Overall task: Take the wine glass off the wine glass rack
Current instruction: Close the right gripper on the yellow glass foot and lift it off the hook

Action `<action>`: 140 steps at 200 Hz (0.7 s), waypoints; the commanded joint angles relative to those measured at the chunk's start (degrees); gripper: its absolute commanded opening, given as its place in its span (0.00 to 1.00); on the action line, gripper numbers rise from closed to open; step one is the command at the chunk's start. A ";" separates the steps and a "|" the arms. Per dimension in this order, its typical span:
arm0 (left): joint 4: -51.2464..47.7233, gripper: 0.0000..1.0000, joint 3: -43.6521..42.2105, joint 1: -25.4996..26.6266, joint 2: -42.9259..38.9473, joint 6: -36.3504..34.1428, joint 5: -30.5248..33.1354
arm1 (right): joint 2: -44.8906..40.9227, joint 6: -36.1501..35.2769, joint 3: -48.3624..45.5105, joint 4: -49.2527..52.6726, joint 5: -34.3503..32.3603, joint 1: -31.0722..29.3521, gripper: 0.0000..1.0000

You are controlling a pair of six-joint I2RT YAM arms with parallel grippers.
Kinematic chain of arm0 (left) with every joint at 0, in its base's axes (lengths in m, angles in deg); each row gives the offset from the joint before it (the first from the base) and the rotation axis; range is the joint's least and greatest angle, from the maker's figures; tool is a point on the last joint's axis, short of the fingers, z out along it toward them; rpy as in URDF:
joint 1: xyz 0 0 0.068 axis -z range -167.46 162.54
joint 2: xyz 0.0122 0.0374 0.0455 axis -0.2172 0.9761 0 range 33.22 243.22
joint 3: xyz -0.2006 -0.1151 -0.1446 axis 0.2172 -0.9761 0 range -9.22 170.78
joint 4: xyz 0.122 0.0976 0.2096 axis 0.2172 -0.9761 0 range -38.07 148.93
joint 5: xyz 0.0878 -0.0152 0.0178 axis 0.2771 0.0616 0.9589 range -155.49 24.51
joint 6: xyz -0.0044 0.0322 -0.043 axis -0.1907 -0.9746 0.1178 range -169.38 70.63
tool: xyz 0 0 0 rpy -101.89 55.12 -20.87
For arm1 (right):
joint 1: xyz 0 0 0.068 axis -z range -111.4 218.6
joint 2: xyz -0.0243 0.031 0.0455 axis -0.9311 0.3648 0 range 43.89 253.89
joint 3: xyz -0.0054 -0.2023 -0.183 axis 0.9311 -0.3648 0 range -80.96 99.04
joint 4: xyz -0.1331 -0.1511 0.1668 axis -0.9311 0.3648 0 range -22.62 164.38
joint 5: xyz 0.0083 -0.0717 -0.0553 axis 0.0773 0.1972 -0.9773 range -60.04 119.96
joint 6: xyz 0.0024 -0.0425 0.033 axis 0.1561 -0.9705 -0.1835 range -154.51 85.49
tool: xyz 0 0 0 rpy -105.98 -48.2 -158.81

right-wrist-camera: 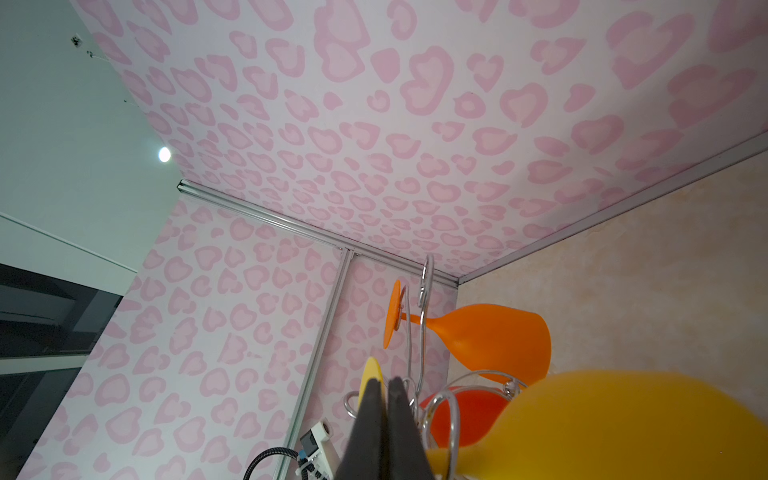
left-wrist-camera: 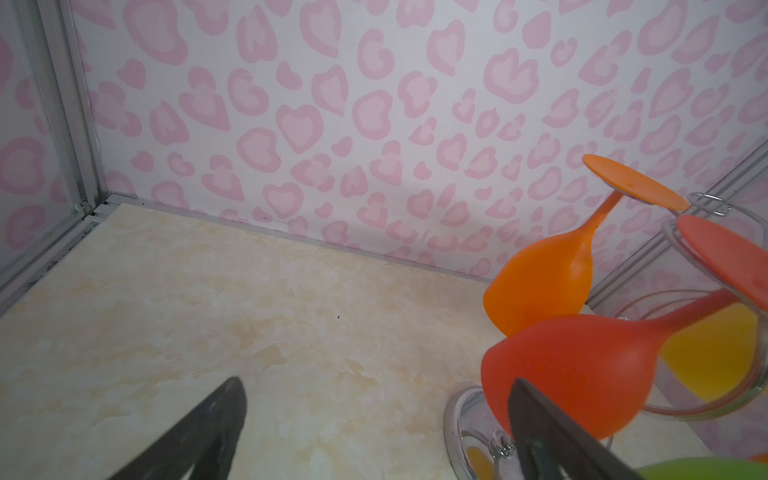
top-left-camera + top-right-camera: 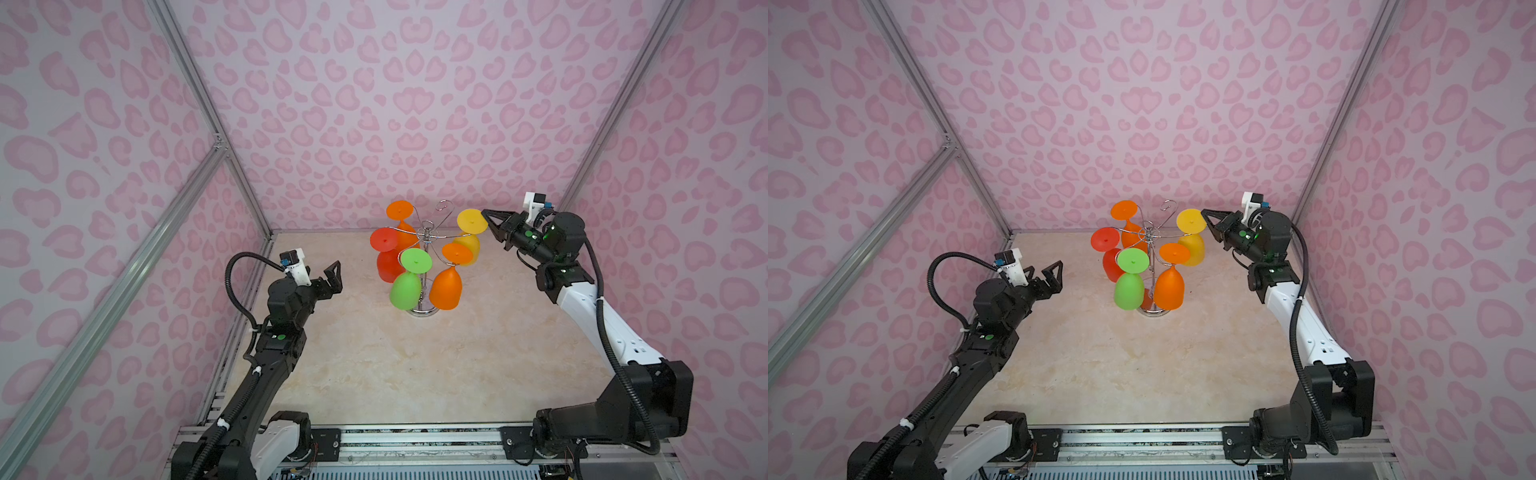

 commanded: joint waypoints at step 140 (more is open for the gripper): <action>0.99 1.00 -0.37 -0.03 -0.16 0.27 0.08 | 2.18 -0.01 2.19 -1.29 0.86 -4.79 0.00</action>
